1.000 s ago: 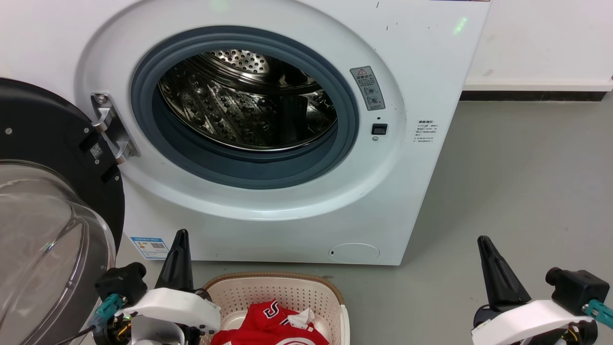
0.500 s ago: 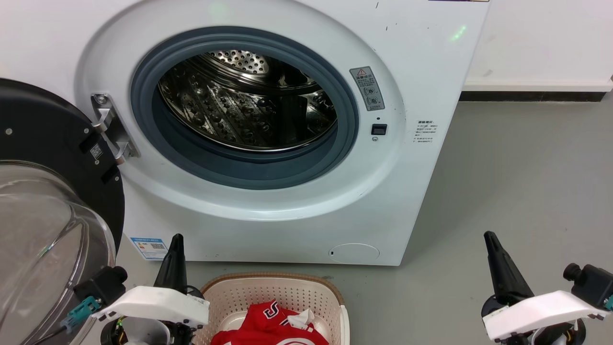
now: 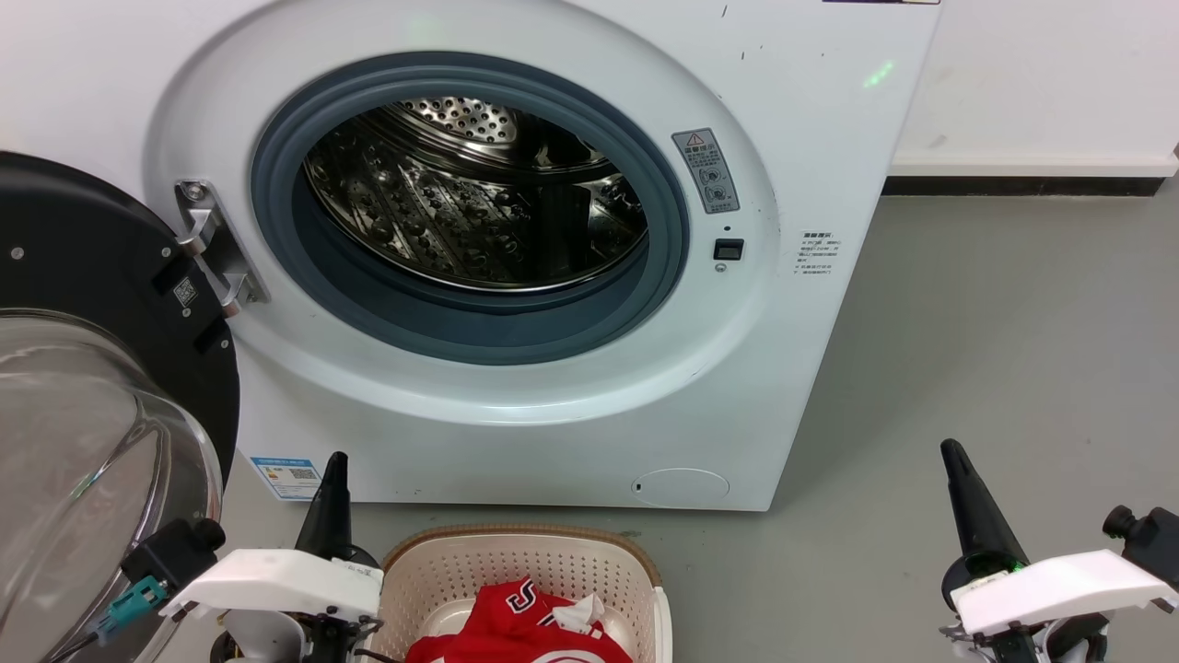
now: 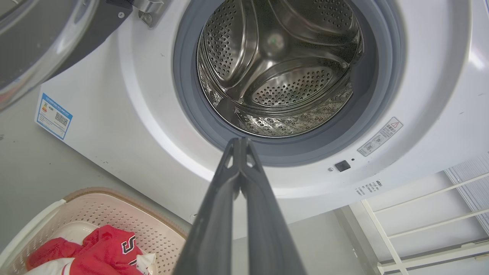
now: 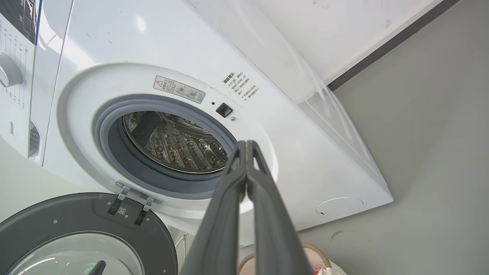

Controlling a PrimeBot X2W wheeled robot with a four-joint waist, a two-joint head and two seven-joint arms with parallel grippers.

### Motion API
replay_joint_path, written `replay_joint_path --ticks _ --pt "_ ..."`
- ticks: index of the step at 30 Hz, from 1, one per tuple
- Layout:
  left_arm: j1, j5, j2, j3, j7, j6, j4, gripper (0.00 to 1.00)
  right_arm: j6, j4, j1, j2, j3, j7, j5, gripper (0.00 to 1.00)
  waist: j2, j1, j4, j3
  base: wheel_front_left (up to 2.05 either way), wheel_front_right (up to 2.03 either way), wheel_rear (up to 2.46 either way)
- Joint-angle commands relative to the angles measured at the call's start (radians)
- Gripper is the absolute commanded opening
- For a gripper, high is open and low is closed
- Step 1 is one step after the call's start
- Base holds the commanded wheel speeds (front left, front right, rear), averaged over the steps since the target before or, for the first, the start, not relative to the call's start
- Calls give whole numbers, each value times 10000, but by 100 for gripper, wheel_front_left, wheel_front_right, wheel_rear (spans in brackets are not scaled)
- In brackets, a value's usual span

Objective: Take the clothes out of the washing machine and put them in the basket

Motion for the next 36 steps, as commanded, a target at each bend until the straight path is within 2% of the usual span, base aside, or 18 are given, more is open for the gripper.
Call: replay_joint_path --ticks 1,36 --pt "-274 -342 -12 80 78 -97 -71 0 0 -17 -261 -76 -41 39 373 0 0 -1 -1 -2 0 0 0" --pt "-384 -4019 -157 667 1001 -562 188 0 0 701 -718 -83 -419 569 4295 0 0 -1 -20 -36 0 0 0"
